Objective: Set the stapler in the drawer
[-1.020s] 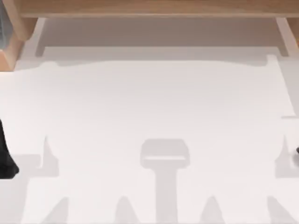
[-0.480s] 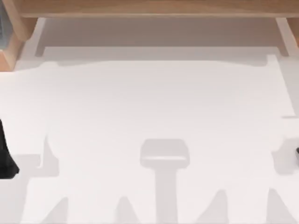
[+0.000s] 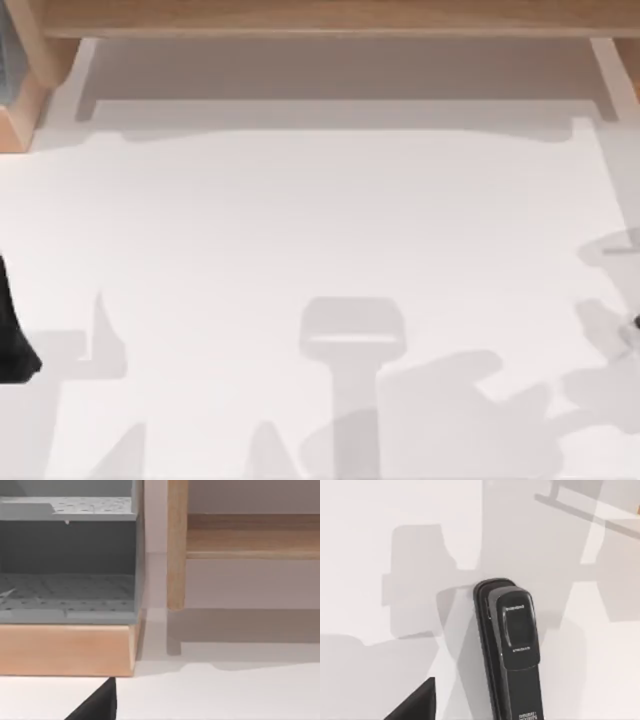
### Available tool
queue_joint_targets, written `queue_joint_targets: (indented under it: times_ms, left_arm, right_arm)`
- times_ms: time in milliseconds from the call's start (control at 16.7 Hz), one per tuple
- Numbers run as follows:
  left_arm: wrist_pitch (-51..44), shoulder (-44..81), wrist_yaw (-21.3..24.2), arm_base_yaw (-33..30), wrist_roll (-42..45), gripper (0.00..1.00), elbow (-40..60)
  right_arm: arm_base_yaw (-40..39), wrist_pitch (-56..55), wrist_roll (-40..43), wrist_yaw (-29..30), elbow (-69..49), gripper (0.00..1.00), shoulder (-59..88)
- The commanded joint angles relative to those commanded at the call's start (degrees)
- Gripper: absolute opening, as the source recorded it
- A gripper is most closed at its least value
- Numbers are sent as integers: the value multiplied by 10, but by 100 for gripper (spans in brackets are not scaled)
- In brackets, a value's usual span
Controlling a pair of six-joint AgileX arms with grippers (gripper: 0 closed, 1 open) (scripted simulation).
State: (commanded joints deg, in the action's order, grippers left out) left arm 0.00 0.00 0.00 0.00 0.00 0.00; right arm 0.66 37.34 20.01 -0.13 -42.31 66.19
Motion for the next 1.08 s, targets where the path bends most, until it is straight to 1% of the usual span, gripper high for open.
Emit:
queue_joint_targets:
  times_ms: [240, 420, 600, 840, 1080]
  left_arm:
    - [0, 0, 0, 0, 0, 100, 0]
    - [0, 0, 0, 0, 0, 100, 0]
    - [0, 0, 0, 0, 0, 100, 0]
    - [0, 0, 0, 0, 0, 100, 0]
    - [0, 0, 0, 0, 0, 100, 0]
  right_arm:
    - [2, 99, 53, 0, -112, 100, 190]
    - [4, 148, 79, 0, -168, 100, 278]
    - [4, 168, 89, 0, -190, 100, 311]
    - [2, 166, 88, 0, -188, 100, 309]
    - [3, 130, 87, 0, -168, 100, 327]
